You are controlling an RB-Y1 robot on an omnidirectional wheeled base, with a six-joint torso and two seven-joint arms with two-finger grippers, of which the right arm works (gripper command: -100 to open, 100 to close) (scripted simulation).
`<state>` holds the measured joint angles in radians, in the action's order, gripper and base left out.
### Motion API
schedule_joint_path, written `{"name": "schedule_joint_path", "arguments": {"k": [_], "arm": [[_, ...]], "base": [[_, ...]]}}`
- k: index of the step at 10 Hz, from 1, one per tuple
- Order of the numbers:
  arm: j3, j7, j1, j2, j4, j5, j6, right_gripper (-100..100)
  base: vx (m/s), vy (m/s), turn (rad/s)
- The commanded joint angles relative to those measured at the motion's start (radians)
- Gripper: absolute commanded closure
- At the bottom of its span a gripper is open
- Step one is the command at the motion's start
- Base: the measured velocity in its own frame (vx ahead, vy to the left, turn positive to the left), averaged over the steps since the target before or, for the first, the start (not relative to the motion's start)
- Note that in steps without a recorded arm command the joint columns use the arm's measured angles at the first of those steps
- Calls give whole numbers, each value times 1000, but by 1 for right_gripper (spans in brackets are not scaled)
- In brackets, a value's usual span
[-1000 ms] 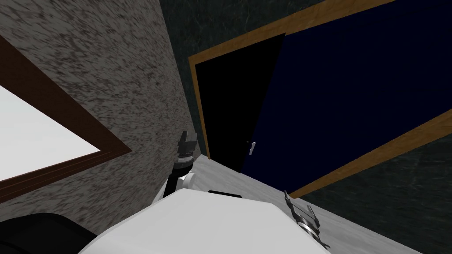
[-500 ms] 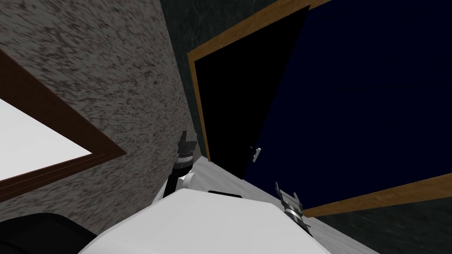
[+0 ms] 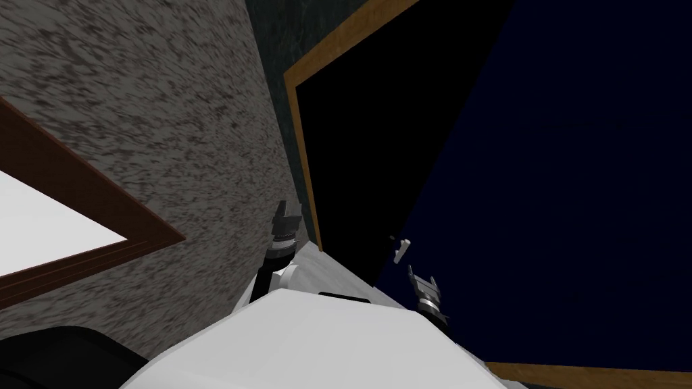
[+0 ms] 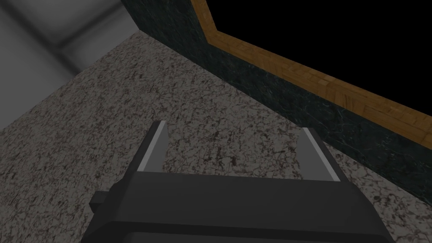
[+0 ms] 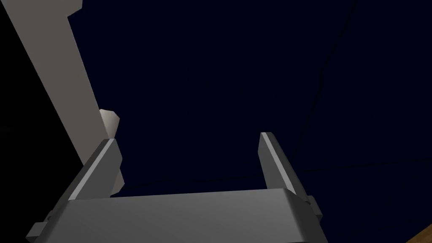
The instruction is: Pull the door open
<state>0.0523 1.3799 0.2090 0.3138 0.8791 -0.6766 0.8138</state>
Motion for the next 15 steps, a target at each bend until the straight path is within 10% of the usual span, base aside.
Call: {"name": "schedule_joint_path", "arguments": {"k": [1, 5, 6, 15], "arm": [[13, -1, -16, -9, 28, 5, -7, -100], [25, -9, -25, -24, 45, 10, -19, -100], [25, -9, -25, -24, 45, 10, -19, 100], [5, -8, 17, -9, 27, 2, -16, 100]], "base": [[181, 6, 133], [104, 17, 52], [-4, 0, -24], [-62, 13, -24]]}}
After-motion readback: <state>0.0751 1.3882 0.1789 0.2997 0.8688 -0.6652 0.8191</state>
